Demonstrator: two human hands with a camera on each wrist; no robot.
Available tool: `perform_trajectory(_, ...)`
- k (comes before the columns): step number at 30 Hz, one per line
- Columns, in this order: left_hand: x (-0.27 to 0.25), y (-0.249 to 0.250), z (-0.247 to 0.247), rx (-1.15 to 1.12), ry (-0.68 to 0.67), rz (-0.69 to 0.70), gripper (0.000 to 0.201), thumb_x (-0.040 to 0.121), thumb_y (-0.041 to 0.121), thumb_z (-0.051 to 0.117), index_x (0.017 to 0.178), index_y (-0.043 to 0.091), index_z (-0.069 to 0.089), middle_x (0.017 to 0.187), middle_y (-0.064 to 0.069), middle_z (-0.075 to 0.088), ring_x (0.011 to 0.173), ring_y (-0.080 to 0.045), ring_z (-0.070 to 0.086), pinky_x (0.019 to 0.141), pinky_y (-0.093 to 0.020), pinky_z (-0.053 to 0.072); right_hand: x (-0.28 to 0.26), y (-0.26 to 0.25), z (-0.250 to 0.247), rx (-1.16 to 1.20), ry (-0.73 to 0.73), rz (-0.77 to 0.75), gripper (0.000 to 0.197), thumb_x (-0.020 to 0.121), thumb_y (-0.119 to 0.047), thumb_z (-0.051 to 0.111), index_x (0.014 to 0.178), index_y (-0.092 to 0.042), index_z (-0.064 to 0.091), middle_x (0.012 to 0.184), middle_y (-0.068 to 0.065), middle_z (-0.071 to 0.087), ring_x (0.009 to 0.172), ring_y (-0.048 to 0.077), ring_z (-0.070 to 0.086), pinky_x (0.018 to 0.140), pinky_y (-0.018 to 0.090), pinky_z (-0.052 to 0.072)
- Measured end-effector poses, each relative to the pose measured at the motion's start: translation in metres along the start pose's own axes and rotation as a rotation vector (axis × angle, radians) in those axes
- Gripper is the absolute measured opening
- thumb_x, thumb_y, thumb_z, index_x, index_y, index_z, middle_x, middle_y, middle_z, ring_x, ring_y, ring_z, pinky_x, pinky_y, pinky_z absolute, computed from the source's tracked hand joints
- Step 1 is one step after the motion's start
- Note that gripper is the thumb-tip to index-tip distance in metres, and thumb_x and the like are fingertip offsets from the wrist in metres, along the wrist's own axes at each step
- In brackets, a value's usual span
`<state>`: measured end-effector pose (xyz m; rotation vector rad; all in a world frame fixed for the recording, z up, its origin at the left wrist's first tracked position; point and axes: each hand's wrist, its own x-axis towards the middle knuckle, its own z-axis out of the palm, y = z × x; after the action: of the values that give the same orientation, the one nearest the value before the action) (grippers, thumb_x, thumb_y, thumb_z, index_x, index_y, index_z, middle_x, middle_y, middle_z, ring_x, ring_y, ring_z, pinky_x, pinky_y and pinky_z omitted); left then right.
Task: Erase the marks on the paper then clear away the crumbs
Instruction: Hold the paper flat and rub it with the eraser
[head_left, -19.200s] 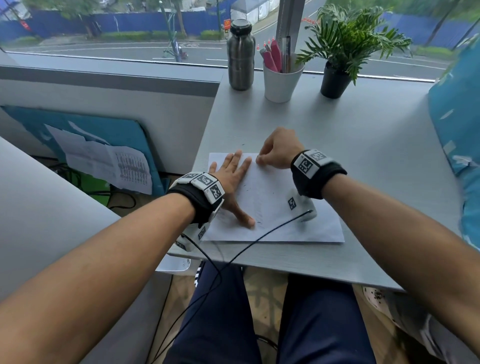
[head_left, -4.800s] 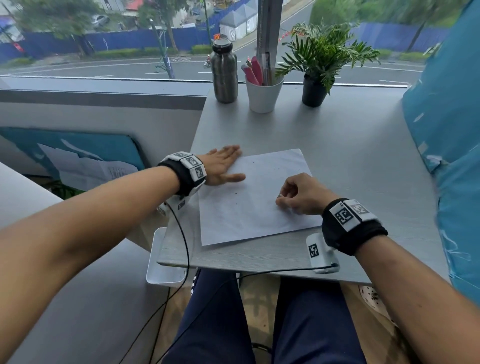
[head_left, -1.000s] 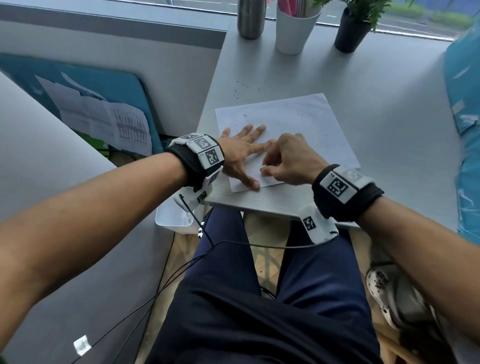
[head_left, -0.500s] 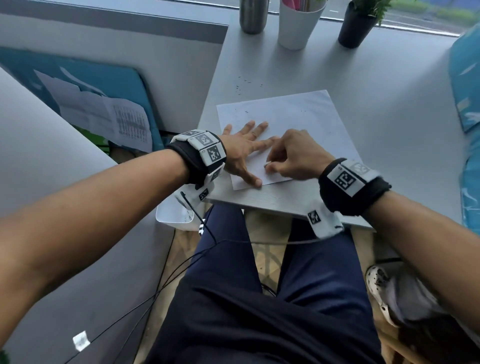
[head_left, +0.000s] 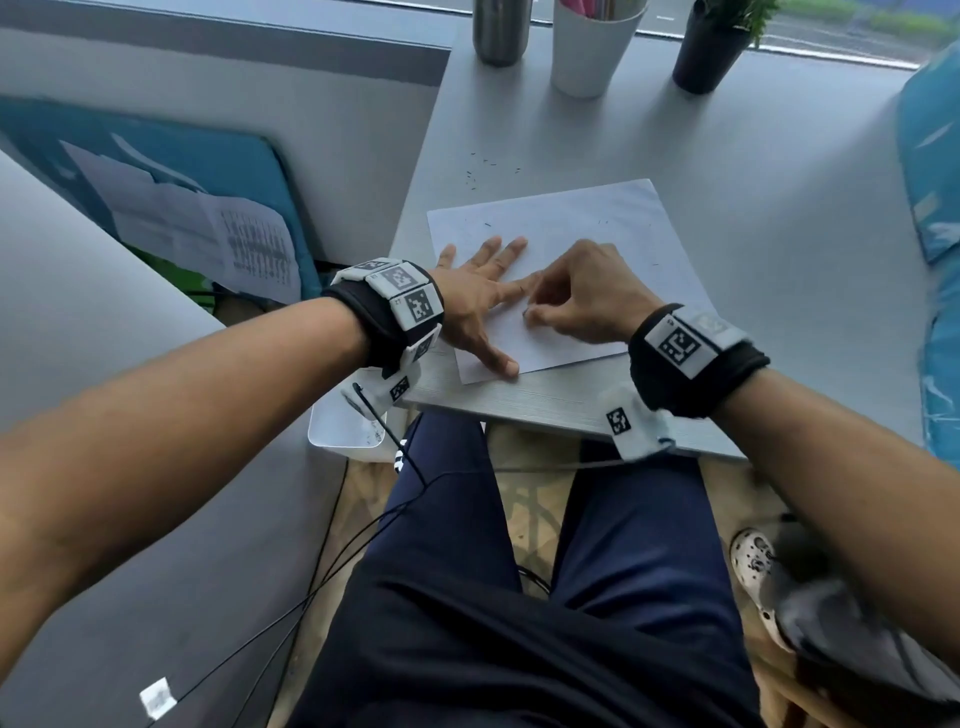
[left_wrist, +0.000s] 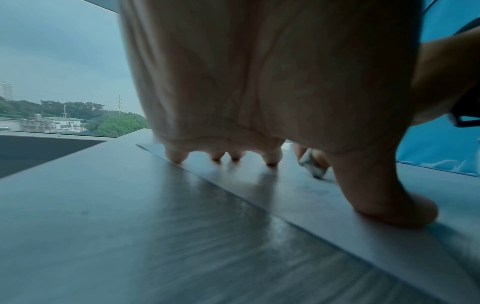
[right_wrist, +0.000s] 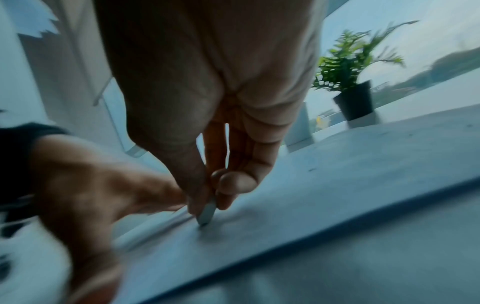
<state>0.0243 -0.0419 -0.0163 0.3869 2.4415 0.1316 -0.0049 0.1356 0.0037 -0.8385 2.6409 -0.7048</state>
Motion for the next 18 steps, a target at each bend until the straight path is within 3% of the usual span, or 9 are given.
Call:
perform_trajectory(2, 0.001, 0.000, 0.000, 0.000, 0.005, -0.001, 0.130, 0.061, 0.082, 0.065, 0.150, 0.041, -0.020, 0.153, 0.003, -0.042, 0.141, -0.021, -0.036, 0.113, -0.062, -0.016, 0.003, 0.004, -0.003, 0.021, 0.044, 0.037, 0.012, 0.074, -0.022, 0.076, 0.079, -0.012, 0.079, 0.071, 0.000, 0.073, 0.069, 0.012, 0.066, 0.067, 0.019, 0.049)
perform_trajectory(6, -0.002, 0.001, 0.001, -0.001, 0.016, 0.003, 0.133, 0.061, 0.081, 0.067, 0.149, 0.040, -0.024, 0.153, 0.003, -0.040, 0.142, -0.021, -0.035, 0.113, -0.061, -0.016, -0.003, -0.007, 0.004, -0.024, -0.124, -0.061, 0.007, 0.075, -0.018, 0.074, 0.077, -0.013, 0.079, 0.061, -0.006, 0.065, 0.061, 0.010, 0.061, 0.061, 0.012, 0.043)
perform_trajectory(9, -0.001, 0.001, 0.000, 0.004, 0.009, 0.002, 0.133, 0.062, 0.081, 0.065, 0.149, 0.037, -0.025, 0.153, 0.004, -0.041, 0.142, -0.020, -0.036, 0.113, -0.062, -0.015, 0.002, 0.003, -0.002, 0.027, 0.011, 0.023, 0.010, 0.074, -0.021, 0.074, 0.078, -0.014, 0.079, 0.069, -0.002, 0.072, 0.067, 0.011, 0.067, 0.065, 0.015, 0.047)
perform_trajectory(13, -0.001, -0.001, 0.002, -0.005, 0.010, -0.003, 0.136, 0.059, 0.084, 0.065, 0.149, 0.038, -0.026, 0.152, 0.005, -0.042, 0.141, -0.019, -0.036, 0.113, -0.062, -0.015, -0.006, -0.005, 0.005, -0.010, -0.108, -0.066, 0.008, 0.075, -0.019, 0.073, 0.078, -0.014, 0.079, 0.069, -0.002, 0.072, 0.065, 0.009, 0.066, 0.063, 0.013, 0.048)
perform_trajectory(16, 0.000, 0.000, 0.001, -0.003, 0.015, 0.005, 0.135, 0.059, 0.084, 0.065, 0.149, 0.039, -0.024, 0.153, 0.006, -0.040, 0.142, -0.019, -0.035, 0.113, -0.062, -0.015, -0.003, 0.005, -0.002, 0.023, -0.016, 0.018, 0.010, 0.075, -0.022, 0.075, 0.079, -0.016, 0.080, 0.070, -0.003, 0.073, 0.067, 0.008, 0.066, 0.063, 0.012, 0.049)
perform_trajectory(18, 0.000, -0.002, 0.002, -0.004, 0.026, 0.000, 0.135, 0.058, 0.084, 0.065, 0.149, 0.040, -0.024, 0.153, 0.006, -0.040, 0.142, -0.019, -0.035, 0.113, -0.062, -0.014, -0.005, 0.002, -0.001, 0.006, -0.040, -0.012, 0.009, 0.074, -0.021, 0.074, 0.078, -0.015, 0.079, 0.068, -0.003, 0.071, 0.065, 0.010, 0.065, 0.061, 0.010, 0.045)
